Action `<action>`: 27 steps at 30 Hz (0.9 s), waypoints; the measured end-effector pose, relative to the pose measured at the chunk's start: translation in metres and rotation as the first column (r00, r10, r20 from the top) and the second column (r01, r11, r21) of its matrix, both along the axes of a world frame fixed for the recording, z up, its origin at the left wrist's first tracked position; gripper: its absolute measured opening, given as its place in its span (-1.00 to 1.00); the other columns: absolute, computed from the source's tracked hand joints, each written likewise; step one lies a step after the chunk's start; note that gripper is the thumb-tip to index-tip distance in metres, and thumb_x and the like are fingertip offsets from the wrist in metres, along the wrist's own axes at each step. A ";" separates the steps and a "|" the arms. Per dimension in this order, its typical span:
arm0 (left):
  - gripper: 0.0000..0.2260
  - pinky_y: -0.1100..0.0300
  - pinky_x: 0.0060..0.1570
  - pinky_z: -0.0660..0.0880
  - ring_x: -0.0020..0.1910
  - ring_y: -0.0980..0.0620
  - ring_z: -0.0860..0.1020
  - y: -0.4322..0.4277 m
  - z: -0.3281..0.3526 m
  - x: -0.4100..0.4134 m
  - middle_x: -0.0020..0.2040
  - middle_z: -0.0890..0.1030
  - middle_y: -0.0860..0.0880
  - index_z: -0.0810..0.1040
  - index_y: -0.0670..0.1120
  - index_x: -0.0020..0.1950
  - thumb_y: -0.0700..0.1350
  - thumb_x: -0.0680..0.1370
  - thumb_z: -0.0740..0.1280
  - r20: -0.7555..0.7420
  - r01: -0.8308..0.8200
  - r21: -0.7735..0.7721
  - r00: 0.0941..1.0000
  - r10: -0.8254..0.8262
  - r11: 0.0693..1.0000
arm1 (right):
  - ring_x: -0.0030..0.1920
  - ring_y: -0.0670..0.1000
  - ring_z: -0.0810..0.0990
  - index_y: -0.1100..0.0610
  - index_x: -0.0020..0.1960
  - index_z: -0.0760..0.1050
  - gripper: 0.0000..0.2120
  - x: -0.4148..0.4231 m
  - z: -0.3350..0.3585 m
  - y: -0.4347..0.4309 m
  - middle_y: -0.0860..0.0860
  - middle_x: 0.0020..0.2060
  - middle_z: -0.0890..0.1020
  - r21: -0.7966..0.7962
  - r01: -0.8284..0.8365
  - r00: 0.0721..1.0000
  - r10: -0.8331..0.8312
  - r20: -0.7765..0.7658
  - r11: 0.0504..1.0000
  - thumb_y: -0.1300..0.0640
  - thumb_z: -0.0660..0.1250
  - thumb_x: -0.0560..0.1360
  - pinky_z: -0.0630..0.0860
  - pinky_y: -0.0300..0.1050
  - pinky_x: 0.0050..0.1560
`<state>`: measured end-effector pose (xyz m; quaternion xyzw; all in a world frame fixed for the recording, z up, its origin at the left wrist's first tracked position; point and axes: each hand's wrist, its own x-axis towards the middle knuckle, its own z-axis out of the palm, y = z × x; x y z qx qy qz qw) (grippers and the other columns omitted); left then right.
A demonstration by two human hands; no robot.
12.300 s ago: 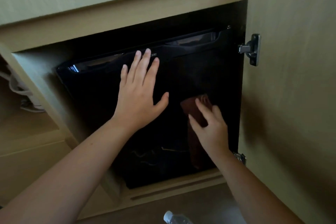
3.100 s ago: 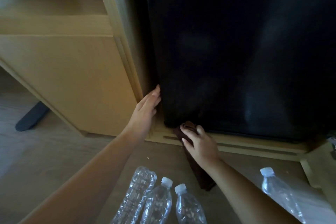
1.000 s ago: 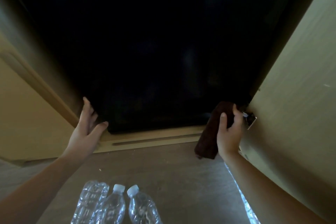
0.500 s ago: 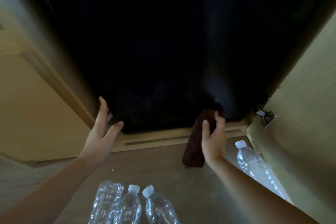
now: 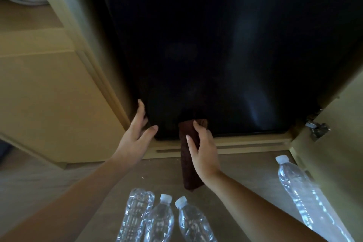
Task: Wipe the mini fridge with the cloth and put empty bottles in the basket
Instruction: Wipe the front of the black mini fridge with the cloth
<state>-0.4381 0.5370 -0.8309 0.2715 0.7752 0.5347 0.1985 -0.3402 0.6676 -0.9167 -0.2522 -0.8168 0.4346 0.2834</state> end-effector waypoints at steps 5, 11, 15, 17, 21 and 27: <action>-0.41 0.27 0.33 0.13 0.42 0.15 0.18 -0.003 -0.004 -0.004 0.35 0.13 0.26 -0.13 0.19 0.47 -0.18 0.60 0.14 0.012 -0.003 0.007 1.000 0.003 1.000 | 0.13 -0.26 0.35 0.15 0.32 0.37 -0.62 0.016 0.040 0.033 -0.04 0.13 0.42 0.085 0.039 0.987 -0.024 -0.161 0.996 0.15 0.28 0.52 0.17 -0.57 0.15; -0.41 0.26 0.34 0.13 0.42 0.15 0.18 -0.004 -0.005 -0.008 0.41 0.13 0.20 -0.14 0.18 0.47 -0.17 0.60 0.14 0.022 0.015 -0.004 1.000 -0.015 1.000 | 0.19 -0.04 0.44 0.17 0.30 0.35 -0.63 0.045 0.051 0.073 -0.05 0.15 0.43 0.146 0.189 0.966 -0.157 -0.206 0.971 0.14 0.28 0.52 0.36 -0.14 0.22; -0.40 0.24 0.35 0.14 0.42 0.15 0.18 -0.004 -0.007 -0.007 0.39 0.12 0.24 -0.14 0.20 0.46 -0.18 0.60 0.14 0.012 0.018 0.001 1.000 -0.019 1.000 | 0.17 -0.09 0.39 0.20 0.33 0.30 -0.62 0.068 0.048 0.094 -0.06 0.15 0.38 0.138 0.271 0.954 -0.246 -0.173 0.953 0.20 0.26 0.53 0.29 -0.28 0.17; -0.39 0.25 0.33 0.15 0.43 0.13 0.18 -0.002 -0.007 -0.005 0.36 0.12 0.24 -0.14 0.19 0.46 -0.20 0.60 0.14 0.012 0.001 0.020 1.000 -0.001 1.000 | 0.14 -0.05 0.40 0.24 0.33 0.28 -0.61 0.076 0.048 0.105 -0.03 0.14 0.38 0.090 0.344 0.927 -0.322 -0.193 0.935 0.23 0.24 0.54 0.24 -0.53 0.09; -0.39 0.27 0.31 0.15 0.43 0.12 0.18 0.001 -0.008 -0.003 0.34 0.15 0.22 -0.14 0.19 0.47 -0.20 0.60 0.14 -0.002 -0.020 0.023 1.000 0.020 1.000 | 0.16 -0.01 0.41 0.27 0.34 0.26 -0.59 0.078 0.041 0.112 0.03 0.15 0.41 0.025 0.461 0.852 -0.435 -0.292 0.887 0.17 0.18 0.53 0.22 -0.58 0.09; -0.39 0.19 0.37 0.14 0.43 0.13 0.19 0.004 -0.010 0.000 0.42 0.15 0.19 -0.12 0.26 0.43 -0.18 0.60 0.15 -0.001 -0.065 0.040 0.998 0.065 0.997 | 0.32 0.12 0.34 0.26 0.35 0.29 -0.54 0.033 0.023 0.068 0.23 0.28 0.37 -0.079 0.463 0.846 -0.467 -0.256 0.883 0.08 0.17 0.51 0.20 -0.22 0.35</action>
